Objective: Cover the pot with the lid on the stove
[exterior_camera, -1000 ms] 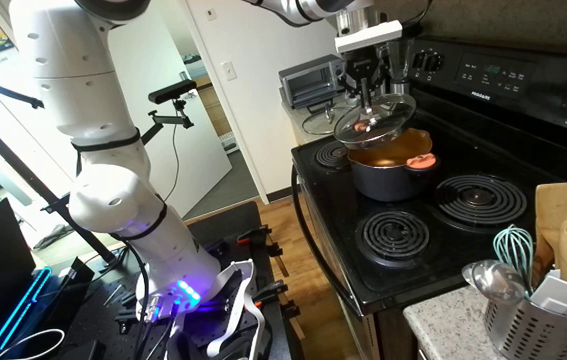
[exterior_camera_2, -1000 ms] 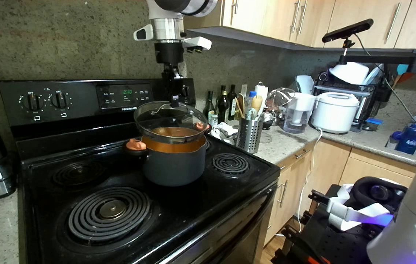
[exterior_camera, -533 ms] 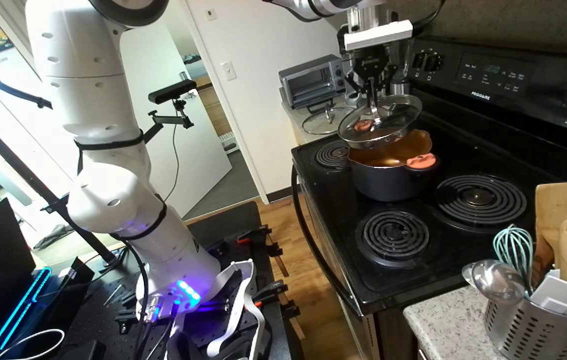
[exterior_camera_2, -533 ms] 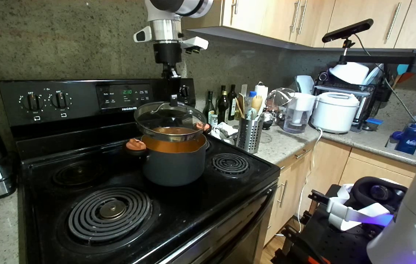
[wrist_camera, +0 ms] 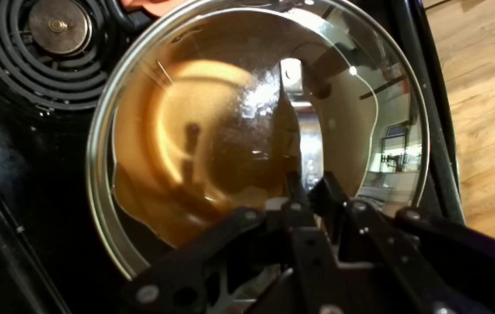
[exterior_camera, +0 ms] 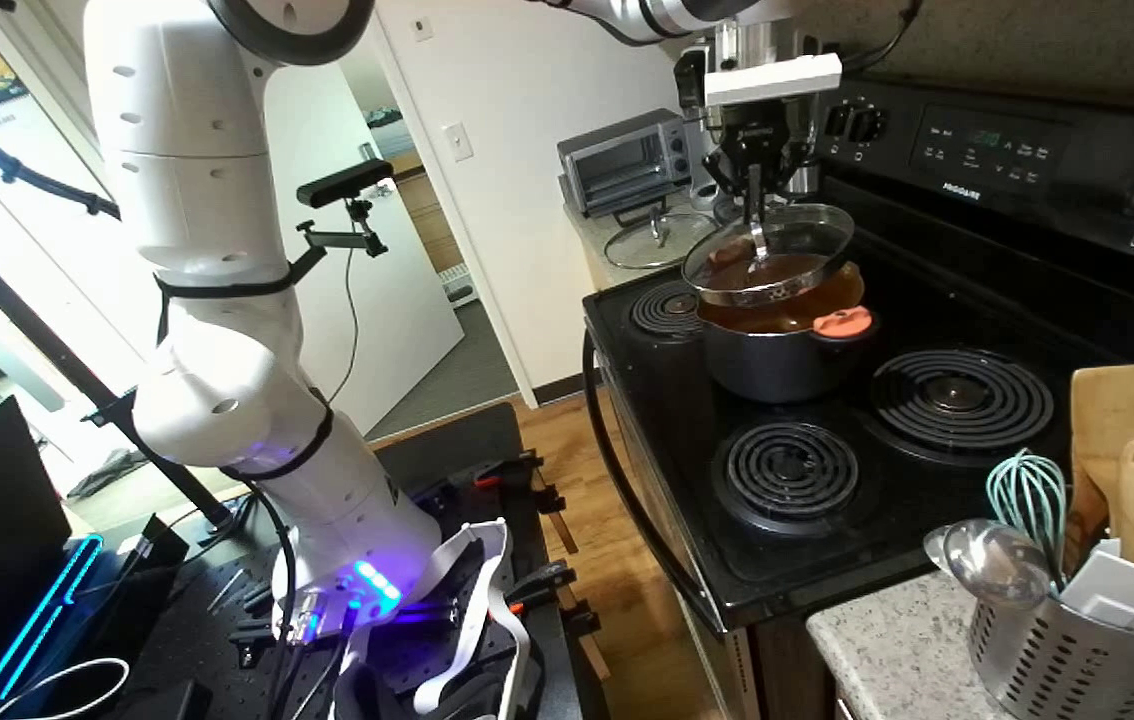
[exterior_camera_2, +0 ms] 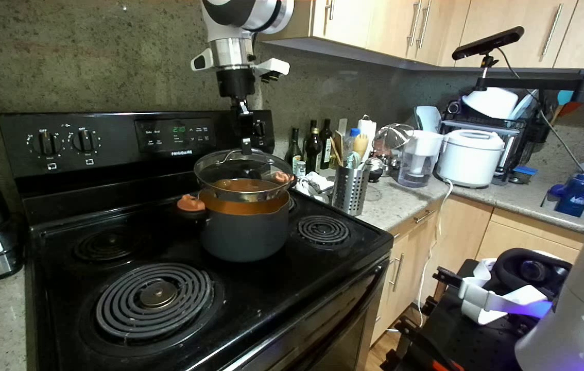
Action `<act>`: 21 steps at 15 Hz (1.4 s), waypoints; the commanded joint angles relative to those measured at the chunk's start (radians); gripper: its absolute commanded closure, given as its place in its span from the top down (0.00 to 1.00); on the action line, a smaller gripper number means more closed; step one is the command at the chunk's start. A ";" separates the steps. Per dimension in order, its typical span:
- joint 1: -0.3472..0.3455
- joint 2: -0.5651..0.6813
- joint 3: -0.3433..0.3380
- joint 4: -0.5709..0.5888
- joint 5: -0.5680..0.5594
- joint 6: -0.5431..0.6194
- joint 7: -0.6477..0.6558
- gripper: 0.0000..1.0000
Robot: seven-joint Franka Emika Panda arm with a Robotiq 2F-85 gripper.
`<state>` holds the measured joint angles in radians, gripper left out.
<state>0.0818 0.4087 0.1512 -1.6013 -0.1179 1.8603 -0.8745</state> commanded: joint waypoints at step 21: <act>-0.025 0.105 0.003 0.113 0.054 -0.057 0.009 0.04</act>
<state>0.0590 0.4981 0.1473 -1.5426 -0.0912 1.8544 -0.8745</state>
